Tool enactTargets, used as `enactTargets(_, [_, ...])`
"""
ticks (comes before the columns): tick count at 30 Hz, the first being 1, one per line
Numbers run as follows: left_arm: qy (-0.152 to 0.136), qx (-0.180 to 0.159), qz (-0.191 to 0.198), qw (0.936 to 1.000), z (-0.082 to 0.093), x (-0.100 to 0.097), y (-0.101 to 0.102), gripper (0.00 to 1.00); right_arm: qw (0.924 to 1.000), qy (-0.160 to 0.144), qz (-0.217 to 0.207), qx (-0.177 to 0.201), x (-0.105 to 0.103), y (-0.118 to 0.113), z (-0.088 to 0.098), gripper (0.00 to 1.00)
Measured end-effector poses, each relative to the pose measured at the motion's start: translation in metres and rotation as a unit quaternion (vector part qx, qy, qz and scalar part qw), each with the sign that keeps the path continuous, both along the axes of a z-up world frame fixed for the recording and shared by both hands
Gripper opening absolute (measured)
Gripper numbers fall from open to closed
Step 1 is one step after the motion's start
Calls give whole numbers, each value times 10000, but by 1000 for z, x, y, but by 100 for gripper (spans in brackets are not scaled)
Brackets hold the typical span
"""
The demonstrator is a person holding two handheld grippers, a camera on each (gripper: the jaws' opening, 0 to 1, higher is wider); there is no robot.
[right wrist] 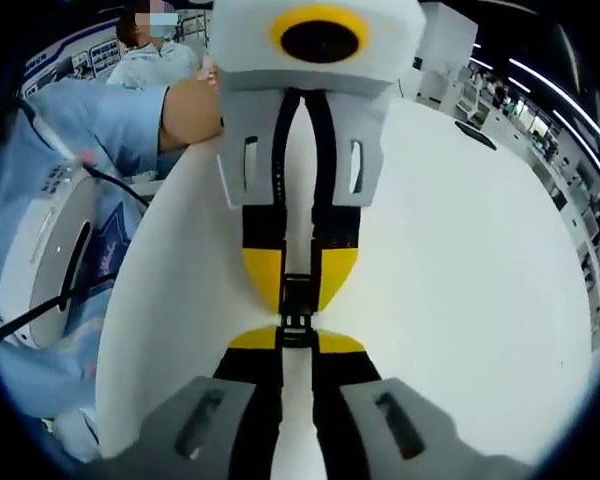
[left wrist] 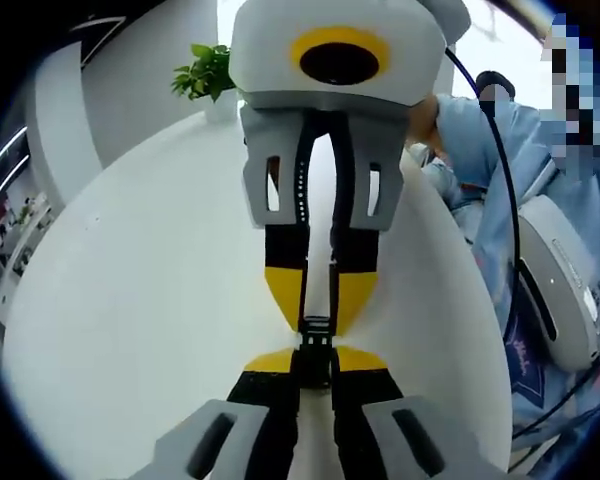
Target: Snap the two parts of the plastic buckle together until the buckle closes and remains connected.
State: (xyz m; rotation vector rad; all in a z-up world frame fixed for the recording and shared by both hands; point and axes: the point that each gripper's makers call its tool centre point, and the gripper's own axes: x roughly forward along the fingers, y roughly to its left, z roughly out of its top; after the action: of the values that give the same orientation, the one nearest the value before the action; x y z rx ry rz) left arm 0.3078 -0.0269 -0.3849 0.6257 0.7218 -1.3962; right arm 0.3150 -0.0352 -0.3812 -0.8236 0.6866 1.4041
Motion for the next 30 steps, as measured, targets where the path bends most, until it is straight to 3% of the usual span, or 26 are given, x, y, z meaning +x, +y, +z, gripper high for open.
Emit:
enactTargets(19, [14,-46,-192,9998,-3,3,2,12,9999,-71,112,-63,3,4,-3,9])
enactTargets(26, [-123,-175,-293,9993,0,5,3,29,9998,-109,106,-92,3,4,-4,9])
enactTargets(30, [-50,-215,-202,9996,9,5,20,22,9997,-147,130,-130,2,4,-5,10])
